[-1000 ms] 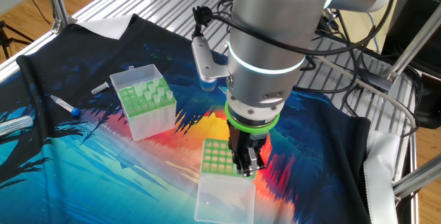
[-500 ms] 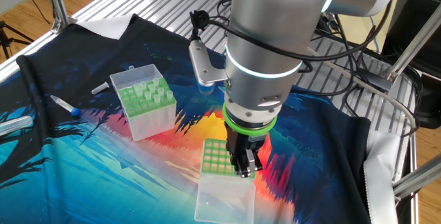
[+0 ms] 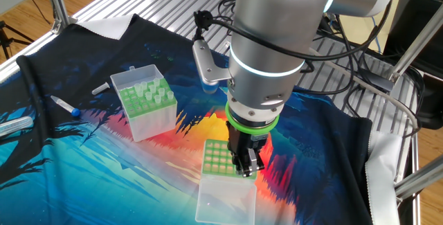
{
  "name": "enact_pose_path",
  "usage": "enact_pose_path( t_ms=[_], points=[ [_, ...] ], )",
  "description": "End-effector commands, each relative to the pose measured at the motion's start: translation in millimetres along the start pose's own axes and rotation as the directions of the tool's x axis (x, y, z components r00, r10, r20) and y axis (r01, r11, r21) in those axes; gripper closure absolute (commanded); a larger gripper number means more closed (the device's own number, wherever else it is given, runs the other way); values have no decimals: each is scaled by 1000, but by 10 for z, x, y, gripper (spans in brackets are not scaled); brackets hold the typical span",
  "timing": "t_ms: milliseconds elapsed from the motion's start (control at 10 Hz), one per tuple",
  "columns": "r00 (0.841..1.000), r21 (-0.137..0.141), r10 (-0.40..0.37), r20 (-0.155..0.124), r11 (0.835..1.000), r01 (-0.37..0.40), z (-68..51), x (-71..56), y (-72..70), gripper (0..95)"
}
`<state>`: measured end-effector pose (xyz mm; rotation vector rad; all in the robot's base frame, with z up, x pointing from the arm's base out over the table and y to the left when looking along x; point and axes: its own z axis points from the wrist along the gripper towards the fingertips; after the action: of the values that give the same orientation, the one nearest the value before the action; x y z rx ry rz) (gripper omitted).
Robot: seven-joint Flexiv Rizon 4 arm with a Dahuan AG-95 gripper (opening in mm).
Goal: Transfer all large pipette tips from one holder to another
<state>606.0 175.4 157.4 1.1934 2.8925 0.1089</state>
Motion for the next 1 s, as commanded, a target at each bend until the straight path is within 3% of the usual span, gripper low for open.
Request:
enact_pose_path(
  t_ms=[100,500,600,1000],
  points=[
    [1000,2,-4,5,1000,4,18,0,2,760],
    [1000,1,-9,6,1000,9,32,5,-5,760],
    [999,25,-39,8,999,39,25,5,-9,760],
    [999,27,-43,9,999,43,24,3,-10,760]
  ],
)
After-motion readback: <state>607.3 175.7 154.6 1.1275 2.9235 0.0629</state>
